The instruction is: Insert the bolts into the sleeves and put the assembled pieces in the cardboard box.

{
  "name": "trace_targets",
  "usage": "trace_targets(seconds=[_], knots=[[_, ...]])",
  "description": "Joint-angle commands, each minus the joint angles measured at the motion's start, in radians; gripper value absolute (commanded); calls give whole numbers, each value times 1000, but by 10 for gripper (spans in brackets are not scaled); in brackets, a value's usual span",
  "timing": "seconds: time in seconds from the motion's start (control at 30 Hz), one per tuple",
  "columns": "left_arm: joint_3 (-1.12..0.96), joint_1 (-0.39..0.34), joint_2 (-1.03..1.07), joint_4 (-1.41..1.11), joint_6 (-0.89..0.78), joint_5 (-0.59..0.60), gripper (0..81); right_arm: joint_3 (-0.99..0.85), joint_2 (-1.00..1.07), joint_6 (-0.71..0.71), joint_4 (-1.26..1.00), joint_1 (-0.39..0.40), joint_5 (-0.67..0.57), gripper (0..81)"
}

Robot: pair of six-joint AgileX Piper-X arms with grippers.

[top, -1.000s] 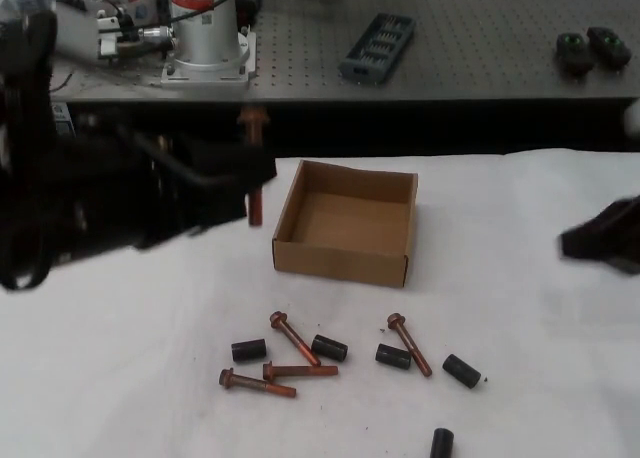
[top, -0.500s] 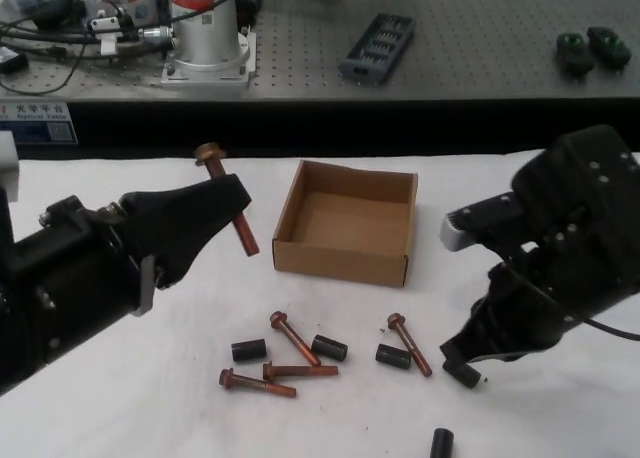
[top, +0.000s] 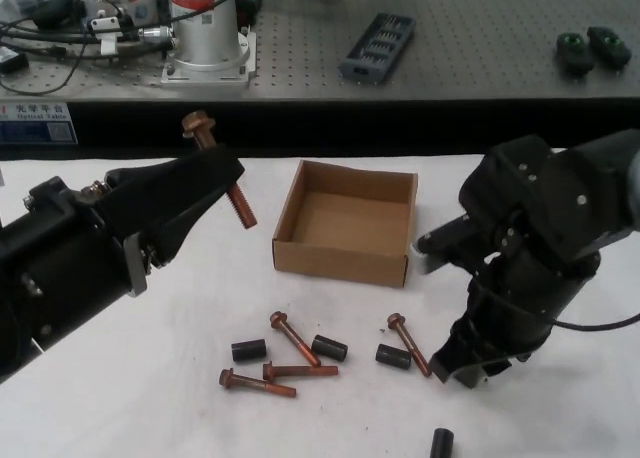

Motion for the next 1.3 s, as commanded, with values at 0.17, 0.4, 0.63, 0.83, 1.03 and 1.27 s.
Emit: trace_targets(seconds=[0.17, 0.4, 0.63, 0.83, 1.03, 1.27], knots=[[-5, 3, -11, -28, -13, -5, 29, -30, 62, -49, 29, 5, 13, 294], [-5, 3, -11, -28, -13, -5, 29, -71, 90, -98, 30, 33, -1, 294], [-5, 3, -11, -28, -17, 0, 29, -99, 141, -121, 80, 50, -14, 294], [-5, 3, -11, -28, -17, 17, 29, -99, 157, -186, 107, 48, 27, 293], [-5, 3, -11, -30, -17, 22, 29, -99, 157, -210, 109, 48, 71, 193], [-5, 3, -11, -43, -13, -16, 29, -99, 144, -167, 114, 48, 46, 27]])
